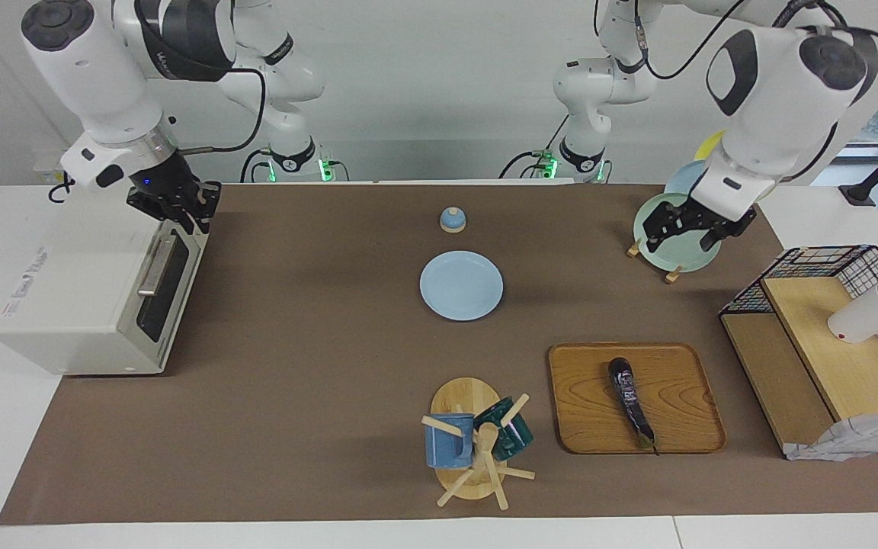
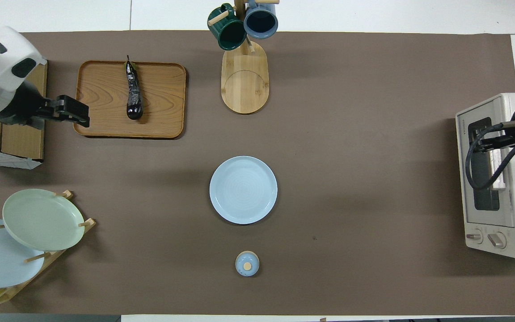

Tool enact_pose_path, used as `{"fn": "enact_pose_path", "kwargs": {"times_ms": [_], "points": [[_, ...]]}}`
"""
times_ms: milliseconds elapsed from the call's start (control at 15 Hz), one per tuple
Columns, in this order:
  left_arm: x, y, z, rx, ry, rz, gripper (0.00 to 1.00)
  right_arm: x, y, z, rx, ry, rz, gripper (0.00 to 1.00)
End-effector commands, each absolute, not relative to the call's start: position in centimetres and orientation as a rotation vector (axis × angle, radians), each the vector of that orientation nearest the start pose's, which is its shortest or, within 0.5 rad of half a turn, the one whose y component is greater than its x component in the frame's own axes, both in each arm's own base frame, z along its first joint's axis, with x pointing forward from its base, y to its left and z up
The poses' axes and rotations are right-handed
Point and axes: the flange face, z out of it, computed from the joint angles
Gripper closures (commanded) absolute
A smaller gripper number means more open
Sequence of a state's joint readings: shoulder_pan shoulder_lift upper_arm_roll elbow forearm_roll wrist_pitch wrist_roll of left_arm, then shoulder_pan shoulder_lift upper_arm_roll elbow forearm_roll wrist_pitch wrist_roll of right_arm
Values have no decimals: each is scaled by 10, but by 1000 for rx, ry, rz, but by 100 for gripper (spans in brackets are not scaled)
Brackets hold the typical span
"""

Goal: Put eggplant into oven
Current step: 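Reach the left gripper down to the eggplant on the wooden tray, then grasp the eggplant with the left gripper while the right gripper reaches the oven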

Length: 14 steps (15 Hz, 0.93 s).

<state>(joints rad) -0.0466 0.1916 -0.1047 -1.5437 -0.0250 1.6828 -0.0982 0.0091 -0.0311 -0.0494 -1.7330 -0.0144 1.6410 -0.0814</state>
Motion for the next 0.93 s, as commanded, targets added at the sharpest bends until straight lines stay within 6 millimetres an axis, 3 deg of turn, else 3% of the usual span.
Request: {"fn": "enact_pose_path", "kwargs": {"times_ms": [0,133,333,600,867], "points": [[658,-94,476,-3188,87,88,0,527,-39,544,-3174,-48,19,100],[677,-93,439,-3162,126,81,0,526,-46,540,-3251,-81,19,100],[703,-85,393,-3118,249,99,0,526,-69,517,-3272,-34,41,100],[714,-91,361,-3144,259,54,0,523,-80,499,-3319,-60,86,100],[716,-100,345,-3168,262,-43,0,519,-97,483,-3315,-95,78,100]]}}
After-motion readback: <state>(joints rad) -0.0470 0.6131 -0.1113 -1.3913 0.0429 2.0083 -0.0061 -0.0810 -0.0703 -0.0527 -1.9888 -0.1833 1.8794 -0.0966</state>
